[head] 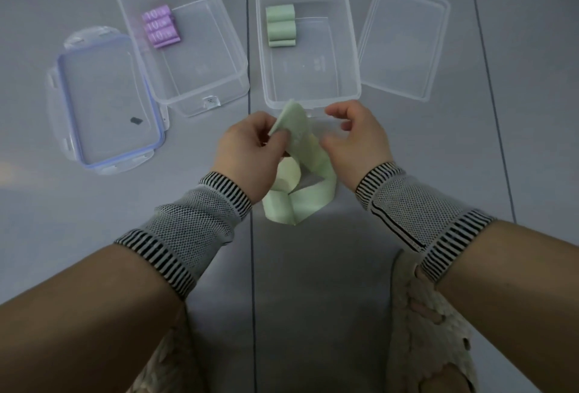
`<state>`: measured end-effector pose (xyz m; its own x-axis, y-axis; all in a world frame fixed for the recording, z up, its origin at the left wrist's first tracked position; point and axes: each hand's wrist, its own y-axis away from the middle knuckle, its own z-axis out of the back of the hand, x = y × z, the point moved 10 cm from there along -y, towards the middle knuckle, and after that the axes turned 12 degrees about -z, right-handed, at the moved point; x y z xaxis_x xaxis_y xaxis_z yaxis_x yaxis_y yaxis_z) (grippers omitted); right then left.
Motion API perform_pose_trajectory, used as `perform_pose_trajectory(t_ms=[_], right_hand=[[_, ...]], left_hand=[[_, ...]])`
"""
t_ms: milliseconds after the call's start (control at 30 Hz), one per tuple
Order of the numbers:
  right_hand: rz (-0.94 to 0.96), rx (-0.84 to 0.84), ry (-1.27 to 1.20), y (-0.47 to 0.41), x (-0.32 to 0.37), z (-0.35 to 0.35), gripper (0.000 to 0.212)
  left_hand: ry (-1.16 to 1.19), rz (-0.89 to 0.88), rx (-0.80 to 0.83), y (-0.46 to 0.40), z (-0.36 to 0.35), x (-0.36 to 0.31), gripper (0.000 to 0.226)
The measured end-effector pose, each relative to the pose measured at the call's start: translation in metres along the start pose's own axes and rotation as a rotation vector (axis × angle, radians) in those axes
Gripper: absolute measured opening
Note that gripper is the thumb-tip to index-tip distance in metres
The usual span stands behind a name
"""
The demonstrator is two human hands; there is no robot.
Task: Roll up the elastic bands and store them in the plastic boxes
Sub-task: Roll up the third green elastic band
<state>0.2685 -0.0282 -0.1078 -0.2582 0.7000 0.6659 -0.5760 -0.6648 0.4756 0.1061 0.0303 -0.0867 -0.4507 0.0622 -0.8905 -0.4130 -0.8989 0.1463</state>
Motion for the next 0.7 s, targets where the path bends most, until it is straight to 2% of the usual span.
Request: perform_pose_trajectory(t_ms=[67, 100, 167, 233, 333, 433, 500, 600, 633, 700], right_hand=[[-0.023, 0.009, 0.192, -0.002, -0.01, -0.009, 0.051], [-0.057, 0.035, 0.225, -0.003, -0.017, -0.013, 0.053], [-0.115, 0.082, 0.22, -0.005, -0.025, -0.018, 0.039], [-0.101, 0.05, 0.227, -0.006, -0.023, -0.014, 0.024], [-0.026, -0.045, 0.096, -0.003, -0.009, 0.0, 0.024], [0.137, -0.059, -0.074, 0.012, 0.017, 0.008, 0.023], [0.265, 0.01, -0.028, 0.027, 0.03, -0.004, 0.037], [0.32, 0.044, 0.107, 0.035, 0.023, -0.021, 0.053], [0.327, 0.017, 0.129, 0.034, 0.02, -0.023, 0.051], [0.339, -0.042, 0.136, 0.032, 0.018, -0.021, 0.033]], left_hand=[[0.097, 0.023, -0.004, 0.002, 0.0, -0.001, 0.016], [0.142, 0.029, -0.008, 0.002, 0.0, -0.001, 0.014], [0.222, 0.046, -0.027, 0.003, 0.003, -0.004, 0.012], [0.323, 0.077, -0.049, 0.005, 0.006, -0.004, 0.015], [0.465, 0.105, -0.034, 0.006, 0.007, -0.007, 0.018], [0.473, 0.107, -0.031, 0.005, 0.008, -0.012, 0.016], [0.479, 0.116, -0.054, 0.005, 0.01, -0.012, 0.014], [0.479, 0.13, -0.08, 0.004, 0.01, -0.011, 0.014], [0.486, 0.129, -0.083, 0.004, 0.01, -0.011, 0.014], [0.495, 0.119, -0.087, 0.004, 0.01, -0.013, 0.015]])
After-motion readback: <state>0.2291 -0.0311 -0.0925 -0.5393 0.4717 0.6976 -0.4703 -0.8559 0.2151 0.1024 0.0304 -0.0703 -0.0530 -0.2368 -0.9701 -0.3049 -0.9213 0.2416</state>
